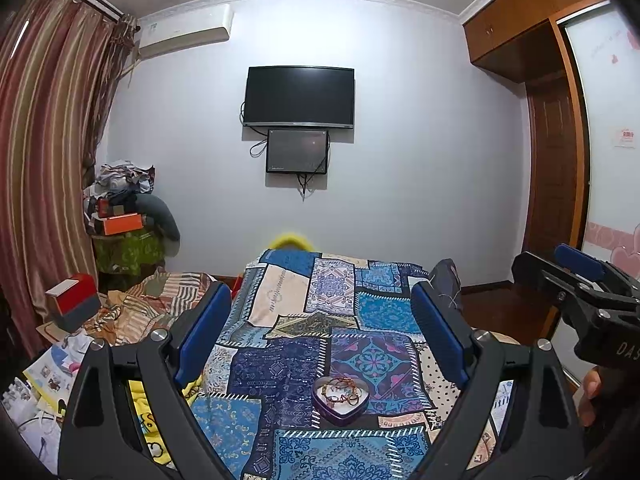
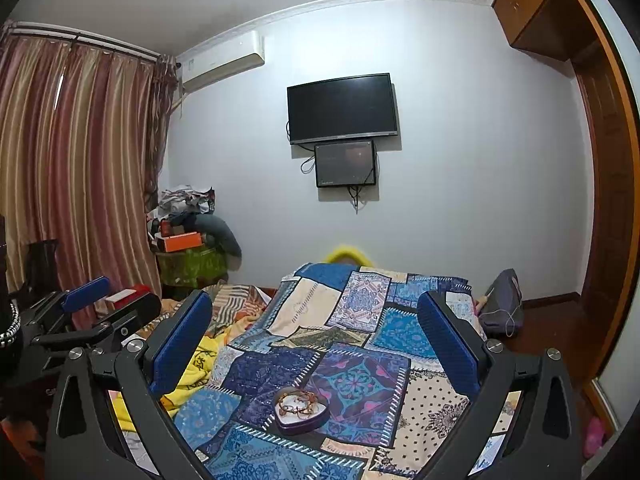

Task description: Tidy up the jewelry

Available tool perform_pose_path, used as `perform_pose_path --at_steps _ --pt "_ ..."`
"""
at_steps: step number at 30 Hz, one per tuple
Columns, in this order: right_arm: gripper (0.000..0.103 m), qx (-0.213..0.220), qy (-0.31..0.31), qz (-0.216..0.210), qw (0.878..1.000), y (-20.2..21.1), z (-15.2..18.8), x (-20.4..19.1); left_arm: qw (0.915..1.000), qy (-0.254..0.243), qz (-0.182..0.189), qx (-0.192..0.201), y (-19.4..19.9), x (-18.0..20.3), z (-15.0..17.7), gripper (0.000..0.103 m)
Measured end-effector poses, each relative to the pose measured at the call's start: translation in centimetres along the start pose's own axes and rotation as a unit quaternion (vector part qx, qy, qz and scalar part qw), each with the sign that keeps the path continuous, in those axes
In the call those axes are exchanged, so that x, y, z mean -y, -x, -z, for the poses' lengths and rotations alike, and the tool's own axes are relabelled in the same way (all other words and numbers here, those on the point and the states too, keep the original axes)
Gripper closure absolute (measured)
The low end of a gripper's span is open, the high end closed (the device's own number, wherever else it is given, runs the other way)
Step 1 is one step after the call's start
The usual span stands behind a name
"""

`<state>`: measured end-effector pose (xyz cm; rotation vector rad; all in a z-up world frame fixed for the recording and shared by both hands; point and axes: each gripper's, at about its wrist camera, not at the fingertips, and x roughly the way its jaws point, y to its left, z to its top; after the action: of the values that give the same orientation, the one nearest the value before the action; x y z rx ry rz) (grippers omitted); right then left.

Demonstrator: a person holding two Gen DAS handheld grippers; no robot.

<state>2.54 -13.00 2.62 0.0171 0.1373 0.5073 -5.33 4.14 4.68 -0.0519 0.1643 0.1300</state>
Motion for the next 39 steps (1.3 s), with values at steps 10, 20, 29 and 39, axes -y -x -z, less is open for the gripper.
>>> perform_pose_path --at_steps 10,20,29,39 --pt "0.001 -0.003 0.001 0.001 1.0 0.06 -0.37 -0.13 1.0 0.003 0.002 -0.003 -0.22 -0.15 0.0 0.012" --pt "0.001 -0.004 0.001 0.003 1.0 0.11 -0.3 -0.17 1.0 0.003 0.005 -0.006 -0.48 -0.15 0.1 0.012" --pt "0.001 -0.007 0.001 0.003 1.0 0.16 -0.41 -0.26 0.9999 0.001 0.011 -0.008 -0.53 -0.19 0.08 0.012" --pt "0.001 -0.006 0.003 0.003 1.0 0.16 -0.48 -0.27 0.9997 0.0 0.02 -0.012 -0.59 -0.06 0.07 0.012"
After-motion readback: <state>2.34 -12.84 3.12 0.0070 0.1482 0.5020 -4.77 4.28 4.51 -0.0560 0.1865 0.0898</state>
